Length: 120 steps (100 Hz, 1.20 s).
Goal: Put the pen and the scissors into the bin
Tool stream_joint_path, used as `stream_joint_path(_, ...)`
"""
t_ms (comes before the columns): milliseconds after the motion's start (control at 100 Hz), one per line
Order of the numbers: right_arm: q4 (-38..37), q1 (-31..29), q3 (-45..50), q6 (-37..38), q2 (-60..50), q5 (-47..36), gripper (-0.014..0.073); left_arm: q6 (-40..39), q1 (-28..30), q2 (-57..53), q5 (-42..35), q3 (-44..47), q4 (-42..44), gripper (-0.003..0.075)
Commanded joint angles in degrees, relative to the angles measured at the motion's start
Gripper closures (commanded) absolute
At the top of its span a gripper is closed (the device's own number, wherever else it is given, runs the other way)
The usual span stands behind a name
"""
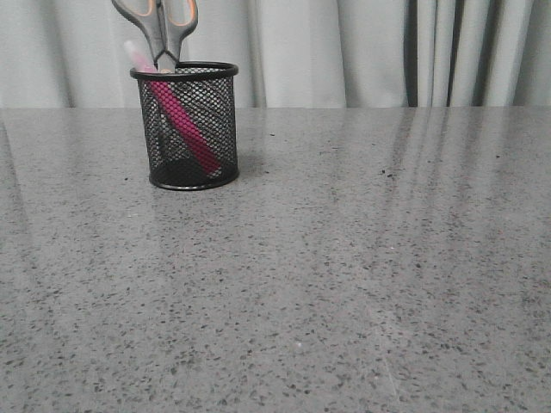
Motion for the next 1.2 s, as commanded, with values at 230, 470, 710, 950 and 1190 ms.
stream_joint_path(230, -1.56, -0.02, -1.27, -0.55, -0.08, -3.20, 0.0664, -30.32, 17.75, 0.72, 20.69, 6.42, 21.41, 0.0739)
stream_joint_path(470, -1.56, -0.02, -1.27, -0.55, -0.08, -3.20, 0.0664, -30.30, 20.08, -4.54, 24.42, 6.91, 21.52, 0.0739)
stream_joint_path(710, -1.56, -0.02, -1.27, -0.55, -0.08, -3.20, 0.0664, -30.30, 20.30, -4.36, 23.99, 6.91, 21.52, 0.0739)
stream_joint_path(950, -1.56, -0.02, -1.27, -0.55, -0.08, -3.20, 0.0664, -30.30, 20.30, -4.36, 23.99, 6.91, 21.52, 0.0739)
stream_joint_path(1190, -1.56, -0.02, -1.27, -0.55, -0.08, -3.20, 0.0664, -30.30, 20.30, -4.36, 23.99, 6.91, 21.52, 0.0739)
